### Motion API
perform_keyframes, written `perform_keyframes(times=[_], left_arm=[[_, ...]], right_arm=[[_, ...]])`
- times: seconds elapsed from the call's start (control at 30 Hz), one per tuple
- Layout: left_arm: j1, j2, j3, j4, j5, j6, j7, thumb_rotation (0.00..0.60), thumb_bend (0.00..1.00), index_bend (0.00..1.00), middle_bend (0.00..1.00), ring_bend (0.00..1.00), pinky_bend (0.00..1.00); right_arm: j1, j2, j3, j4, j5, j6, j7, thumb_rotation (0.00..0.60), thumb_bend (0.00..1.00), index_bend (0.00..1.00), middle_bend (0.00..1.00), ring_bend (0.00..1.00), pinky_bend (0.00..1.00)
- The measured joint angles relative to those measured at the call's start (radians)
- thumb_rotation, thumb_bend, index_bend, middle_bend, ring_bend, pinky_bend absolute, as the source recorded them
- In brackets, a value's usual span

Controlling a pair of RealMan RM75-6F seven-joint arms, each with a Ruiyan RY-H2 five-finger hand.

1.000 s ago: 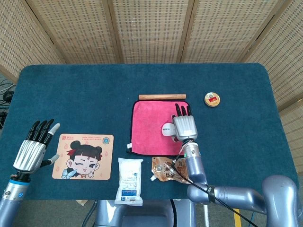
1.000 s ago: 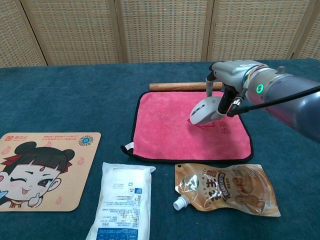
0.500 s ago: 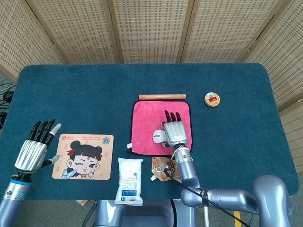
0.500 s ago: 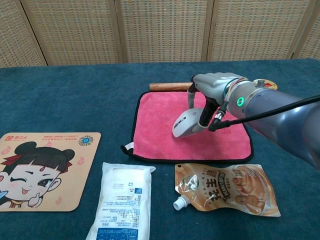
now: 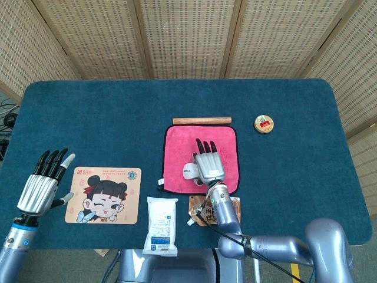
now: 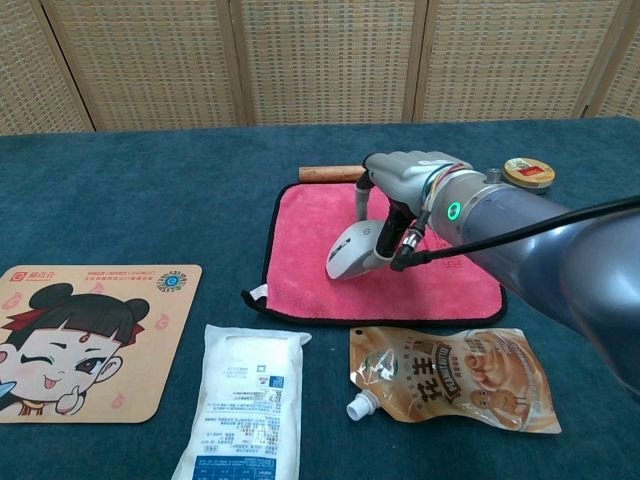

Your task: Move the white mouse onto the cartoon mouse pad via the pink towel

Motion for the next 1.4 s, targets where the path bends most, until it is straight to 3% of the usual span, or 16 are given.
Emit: perform_keyframes(times=[0.33,0.53,0.93,1.4], left_arm=[[-0.002,-0.004,0.001,-0.004,0.002,-0.004,0.014,0.6,0.03,0.0,0.0,0.0,0.0],[-0.001,-0.003,0.003,-0.007,0.005,-0.002,0.015,0.6,0.03,0.0,0.0,0.0,0.0],[0.0,-0.004,0.008,-0.011,0.015,0.003,0.013,0.6,0.03,0.0,0.0,0.0,0.0],[-0.003,-0.019,0.011,-0.015,0.013,-0.013,0.045,0.6,0.03,0.0,0.0,0.0,0.0]], right_arm=[[-0.026,0.023,-0.013,0.019,0.013,-0.018,0.021,0.6,0.23,0.24,0.0,0.0,0.0],[-0.038,0.05,-0.024,0.001,0.028,-0.001,-0.004,0.6,0.18,0.11,0.0,0.0,0.0],[-0.1,0.155,-0.072,-0.071,-0.052,0.059,0.012,0.6,0.18,0.1,0.0,0.0,0.0],[-0.367,0.431,-0.235,-0.169,-0.424,0.221,0.326,0.6,0.18,0.1,0.0,0.0,0.0]])
